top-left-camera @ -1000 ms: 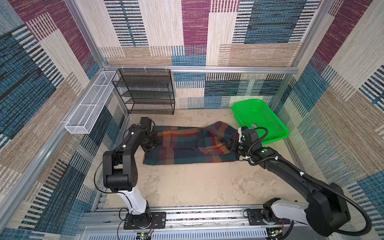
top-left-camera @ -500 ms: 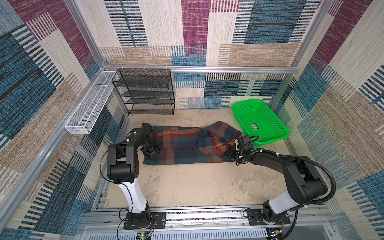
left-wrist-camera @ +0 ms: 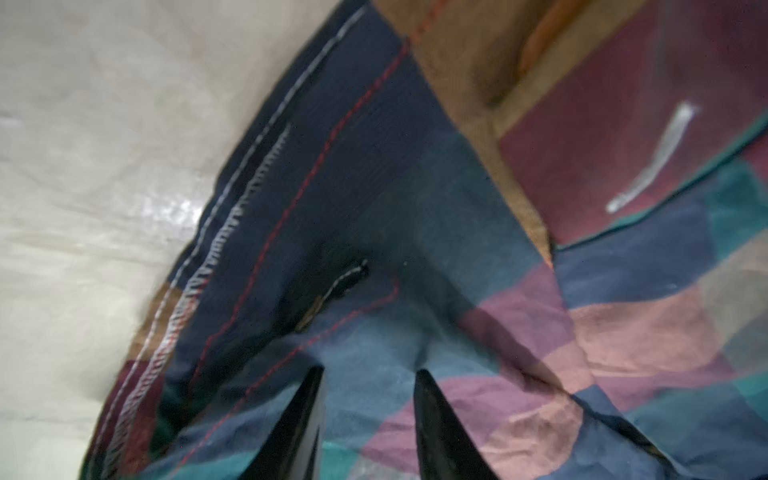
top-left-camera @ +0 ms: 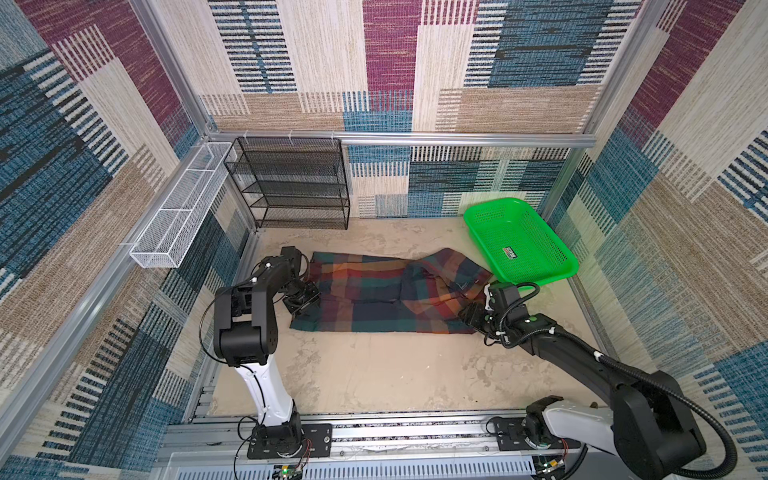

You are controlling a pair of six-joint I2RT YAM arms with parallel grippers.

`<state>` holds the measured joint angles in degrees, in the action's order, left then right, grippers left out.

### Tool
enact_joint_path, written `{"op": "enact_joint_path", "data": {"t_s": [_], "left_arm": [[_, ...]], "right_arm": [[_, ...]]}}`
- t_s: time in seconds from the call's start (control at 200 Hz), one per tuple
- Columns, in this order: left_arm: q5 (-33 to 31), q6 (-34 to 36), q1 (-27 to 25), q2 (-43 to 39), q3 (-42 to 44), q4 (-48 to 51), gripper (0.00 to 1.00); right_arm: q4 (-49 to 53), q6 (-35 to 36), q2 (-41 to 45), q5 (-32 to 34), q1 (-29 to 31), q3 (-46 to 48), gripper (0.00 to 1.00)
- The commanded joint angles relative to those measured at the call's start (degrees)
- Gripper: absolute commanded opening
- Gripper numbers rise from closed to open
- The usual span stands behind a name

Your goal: Fold and stack the long sleeve shirts

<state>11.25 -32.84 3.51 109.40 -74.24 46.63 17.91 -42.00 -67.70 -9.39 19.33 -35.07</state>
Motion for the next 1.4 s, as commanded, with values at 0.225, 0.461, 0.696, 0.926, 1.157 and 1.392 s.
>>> {"op": "enact_joint_path", "data": {"t_s": [0.225, 0.461, 0.696, 0.926, 1.157, 1.392], "left_arm": [[1.8, -0.01, 0.03, -1.55, 0.55, -0.63, 0.4], [4.15, -0.2, 0.0, -4.72, 1.37, -1.37, 0.45], [3.71, 1.34, 0.18, -13.23, 2.78, -1.61, 0.8], [3.52, 4.42, 0.36, -22.26, 7.09, -0.73, 0.99], [0.46, 9.52, 0.3, -33.84, 12.56, 1.36, 0.99], [-3.2, 9.81, 0.27, -43.94, 18.18, -1.62, 0.99]], "right_arm": [[-3.03, 1.7, -9.13, 0.48, -0.07, -1.9, 0.61], [-4.8, -0.98, -5.47, -1.1, 0.49, 6.32, 0.61], [4.11, 5.35, -1.69, 5.85, 0.79, -7.87, 0.65], [4.82, 14.49, -18.59, 4.0, 0.71, -24.41, 0.65], [5.45, 22.29, -31.07, 15.53, 3.94, -32.26, 0.65], [4.86, 26.63, -39.8, 24.89, 6.94, -36.62, 0.61]]}}
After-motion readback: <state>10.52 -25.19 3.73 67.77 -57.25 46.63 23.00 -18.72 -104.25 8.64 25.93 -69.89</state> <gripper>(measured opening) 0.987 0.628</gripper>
